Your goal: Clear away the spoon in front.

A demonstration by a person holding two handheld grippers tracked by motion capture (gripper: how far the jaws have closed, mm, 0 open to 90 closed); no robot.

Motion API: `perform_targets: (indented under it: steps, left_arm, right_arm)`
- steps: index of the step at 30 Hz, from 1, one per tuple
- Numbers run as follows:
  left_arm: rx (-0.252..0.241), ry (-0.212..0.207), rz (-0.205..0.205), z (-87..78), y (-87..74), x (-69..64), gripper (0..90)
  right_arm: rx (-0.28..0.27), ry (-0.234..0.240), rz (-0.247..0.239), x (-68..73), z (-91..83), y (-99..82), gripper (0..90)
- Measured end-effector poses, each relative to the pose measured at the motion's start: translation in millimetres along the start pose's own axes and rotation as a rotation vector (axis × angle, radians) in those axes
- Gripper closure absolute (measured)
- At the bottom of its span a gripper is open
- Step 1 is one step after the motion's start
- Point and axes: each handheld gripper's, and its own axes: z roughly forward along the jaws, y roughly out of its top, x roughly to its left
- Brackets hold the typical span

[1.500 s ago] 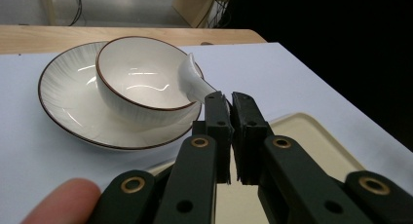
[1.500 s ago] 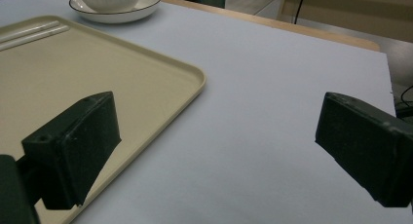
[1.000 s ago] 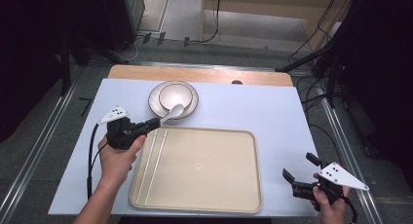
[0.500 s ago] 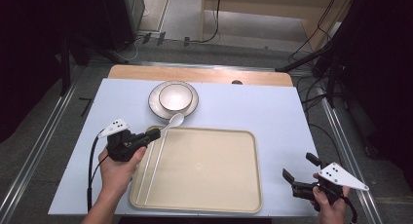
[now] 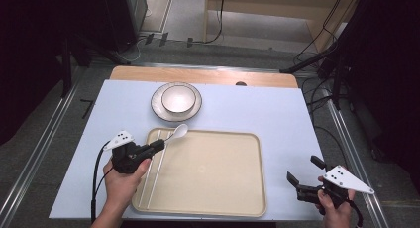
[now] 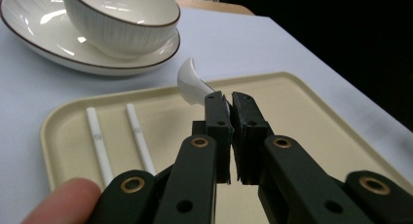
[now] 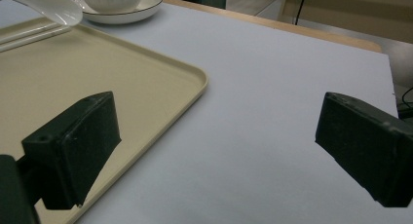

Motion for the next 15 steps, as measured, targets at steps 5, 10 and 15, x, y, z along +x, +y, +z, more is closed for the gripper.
perform_targets:
  steps: [5,10,15]
  left_arm:
    - [0.018,0.005,-0.006,5.3,-6.5,0.6,87.3]
    - [0.041,0.008,-0.001,11.1,-11.4,-1.7,87.3]
    - [0.058,0.006,-0.001,14.3,-14.5,-3.7,87.1]
  right_arm:
    - [0.001,0.000,-0.001,0.1,0.3,-0.2,2.6]
    - [0.005,0.000,0.000,-0.2,0.4,-0.5,2.6]
    - [0.004,-0.001,0.001,-0.9,0.3,-0.9,2.6]
